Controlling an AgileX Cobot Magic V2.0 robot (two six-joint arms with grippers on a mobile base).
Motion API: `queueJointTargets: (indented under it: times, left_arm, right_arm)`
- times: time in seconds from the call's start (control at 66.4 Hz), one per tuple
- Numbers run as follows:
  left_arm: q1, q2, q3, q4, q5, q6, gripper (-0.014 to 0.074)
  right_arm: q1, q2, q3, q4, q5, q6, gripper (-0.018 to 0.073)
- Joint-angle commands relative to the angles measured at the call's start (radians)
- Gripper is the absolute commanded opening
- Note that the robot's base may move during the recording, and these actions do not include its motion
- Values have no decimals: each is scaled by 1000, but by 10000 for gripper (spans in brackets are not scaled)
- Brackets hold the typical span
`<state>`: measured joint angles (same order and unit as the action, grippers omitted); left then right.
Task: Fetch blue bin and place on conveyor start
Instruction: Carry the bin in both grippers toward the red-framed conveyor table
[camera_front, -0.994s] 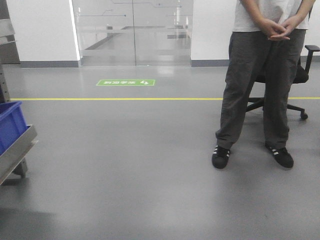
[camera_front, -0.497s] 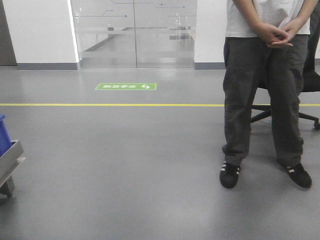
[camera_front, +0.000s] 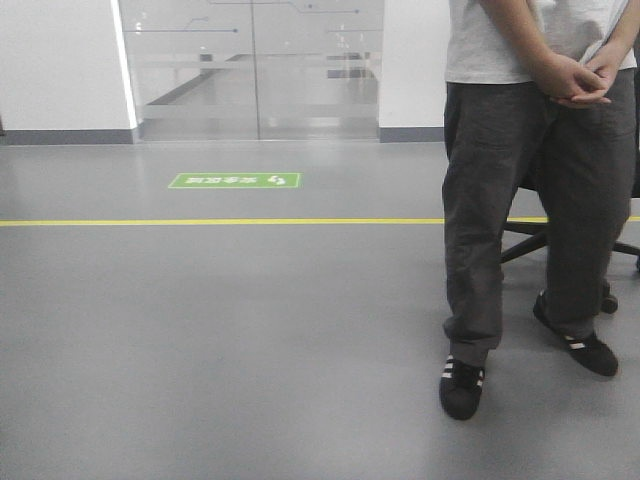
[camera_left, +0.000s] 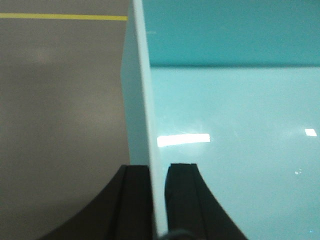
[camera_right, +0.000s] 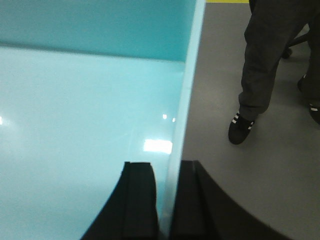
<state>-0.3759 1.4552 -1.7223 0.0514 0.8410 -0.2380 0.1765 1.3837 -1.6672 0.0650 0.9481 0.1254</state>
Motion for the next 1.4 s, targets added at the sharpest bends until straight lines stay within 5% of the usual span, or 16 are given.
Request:
queueJointTargets:
  times: [0.0,0.271,1.386]
  left_arm:
    - [-6,-13,-9,-18,-112,9,-111]
    - [-6,-13,-9,-18,-209,9,-111]
    - [-6,-13,-9,-18,-213,9,-111]
  right_arm:
    - [-4,-11,-8,-5,-22,-18,-153]
    - [-4,-11,-8,-5,-22,-18,-153]
    - [-4,-11,-8,-4,-22,-18,-153]
